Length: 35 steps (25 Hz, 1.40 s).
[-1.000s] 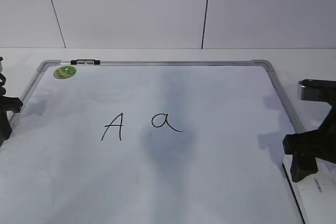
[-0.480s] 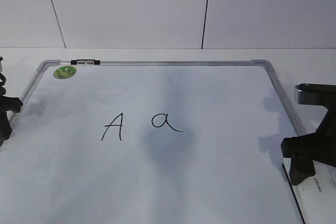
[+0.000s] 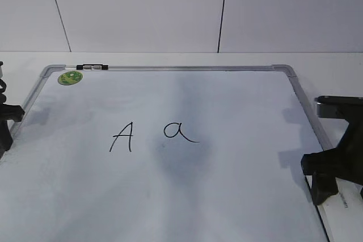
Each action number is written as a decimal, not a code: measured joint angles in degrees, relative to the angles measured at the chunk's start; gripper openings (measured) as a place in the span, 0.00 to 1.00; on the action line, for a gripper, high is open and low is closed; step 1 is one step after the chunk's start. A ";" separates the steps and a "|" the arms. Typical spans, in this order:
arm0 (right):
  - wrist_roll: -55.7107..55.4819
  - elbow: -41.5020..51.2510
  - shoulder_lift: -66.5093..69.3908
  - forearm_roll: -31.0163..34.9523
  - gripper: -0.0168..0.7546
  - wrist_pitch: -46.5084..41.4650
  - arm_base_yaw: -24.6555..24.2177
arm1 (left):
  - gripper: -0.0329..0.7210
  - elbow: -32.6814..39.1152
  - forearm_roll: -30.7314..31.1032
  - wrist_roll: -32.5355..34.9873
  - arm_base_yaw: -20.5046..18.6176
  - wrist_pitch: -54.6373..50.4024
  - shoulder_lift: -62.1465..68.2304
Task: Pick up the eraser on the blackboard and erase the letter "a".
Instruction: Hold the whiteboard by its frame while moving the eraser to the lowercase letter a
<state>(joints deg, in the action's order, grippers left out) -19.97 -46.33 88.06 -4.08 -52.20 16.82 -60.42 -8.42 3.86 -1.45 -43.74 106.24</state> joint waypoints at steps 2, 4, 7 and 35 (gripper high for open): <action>0.15 0.00 0.65 0.00 0.83 0.00 0.00 | 0.24 0.00 0.00 0.00 0.00 0.00 0.00; 0.35 -0.04 0.77 0.00 0.82 0.00 0.00 | 0.24 0.00 0.00 0.00 0.00 0.00 0.00; 0.38 -0.04 0.77 0.00 0.82 0.00 0.00 | 0.24 0.00 0.00 0.00 0.00 0.00 0.00; 0.66 -0.13 2.52 -1.70 0.78 1.04 0.02 | 0.24 0.00 0.00 0.00 0.00 0.00 0.00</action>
<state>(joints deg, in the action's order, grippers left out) -19.31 -46.46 90.59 -5.78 -51.16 16.85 -60.42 -8.42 3.86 -1.45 -43.74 106.24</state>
